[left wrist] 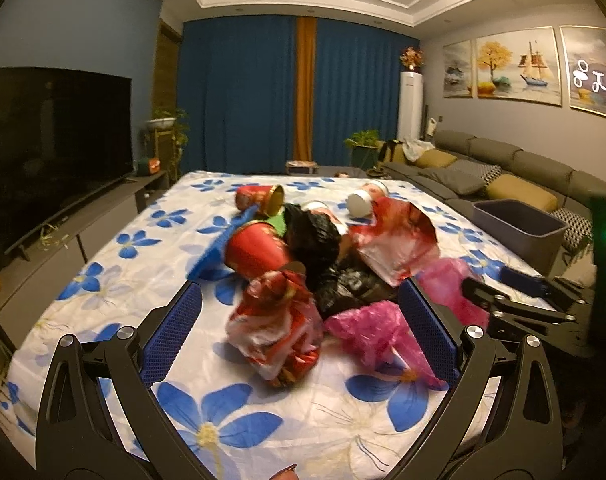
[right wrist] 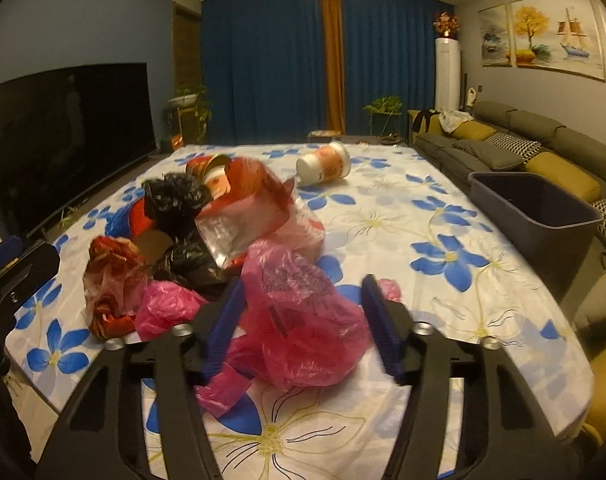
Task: Collect trash
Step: 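Grasp a pink plastic bag with the left tool while the right tool grasps another pink bag, then carry both pink bags to the grey bin and open both tools over it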
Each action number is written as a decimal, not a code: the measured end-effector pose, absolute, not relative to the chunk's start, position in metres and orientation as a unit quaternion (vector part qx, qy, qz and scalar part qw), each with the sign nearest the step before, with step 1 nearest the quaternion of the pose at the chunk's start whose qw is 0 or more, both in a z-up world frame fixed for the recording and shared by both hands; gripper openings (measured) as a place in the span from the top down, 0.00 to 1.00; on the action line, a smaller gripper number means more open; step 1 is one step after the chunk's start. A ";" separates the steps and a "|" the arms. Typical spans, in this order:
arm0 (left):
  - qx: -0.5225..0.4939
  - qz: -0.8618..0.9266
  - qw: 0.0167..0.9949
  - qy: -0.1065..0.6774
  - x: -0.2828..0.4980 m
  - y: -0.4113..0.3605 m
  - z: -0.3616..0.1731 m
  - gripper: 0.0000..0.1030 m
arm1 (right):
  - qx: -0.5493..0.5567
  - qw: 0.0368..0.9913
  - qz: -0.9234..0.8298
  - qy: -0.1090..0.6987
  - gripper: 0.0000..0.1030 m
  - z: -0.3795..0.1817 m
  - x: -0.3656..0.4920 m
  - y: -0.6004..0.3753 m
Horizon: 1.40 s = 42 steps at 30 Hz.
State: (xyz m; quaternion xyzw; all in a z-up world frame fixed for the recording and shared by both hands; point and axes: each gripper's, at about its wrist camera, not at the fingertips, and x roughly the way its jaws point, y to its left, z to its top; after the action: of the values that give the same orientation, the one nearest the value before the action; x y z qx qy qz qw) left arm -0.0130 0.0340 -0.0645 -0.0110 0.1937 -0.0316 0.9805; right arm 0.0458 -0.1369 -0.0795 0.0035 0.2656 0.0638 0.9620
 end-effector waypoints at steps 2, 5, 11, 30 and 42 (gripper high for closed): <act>-0.013 -0.044 0.979 0.201 -0.011 0.030 -0.068 0.07 | 0.000 0.959 0.066 0.277 0.67 -0.085 0.051 -0.136; -0.010 -0.062 0.976 0.208 -0.009 0.023 -0.074 0.10 | -0.007 0.957 0.070 0.280 0.81 -0.089 0.054 -0.135; 0.001 -0.095 0.967 0.238 0.006 0.003 -0.088 0.16 | -0.010 0.962 0.067 0.265 0.97 -0.086 0.051 -0.143; -0.005 -0.136 0.936 0.326 0.046 -0.013 -0.119 0.72 | -0.007 0.971 0.058 0.234 0.99 -0.065 0.036 -0.158; 0.001 -0.161 0.950 0.268 0.027 -0.018 -0.084 0.77 | -0.001 0.975 0.048 0.215 0.99 -0.052 0.027 -0.173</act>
State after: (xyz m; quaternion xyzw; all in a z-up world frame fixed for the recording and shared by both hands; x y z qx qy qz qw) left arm 0.0270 -0.0184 -0.0840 0.0006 0.2678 -0.1612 0.9499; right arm 0.0266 -0.1726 -0.0518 -0.0007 0.2150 0.0483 0.9754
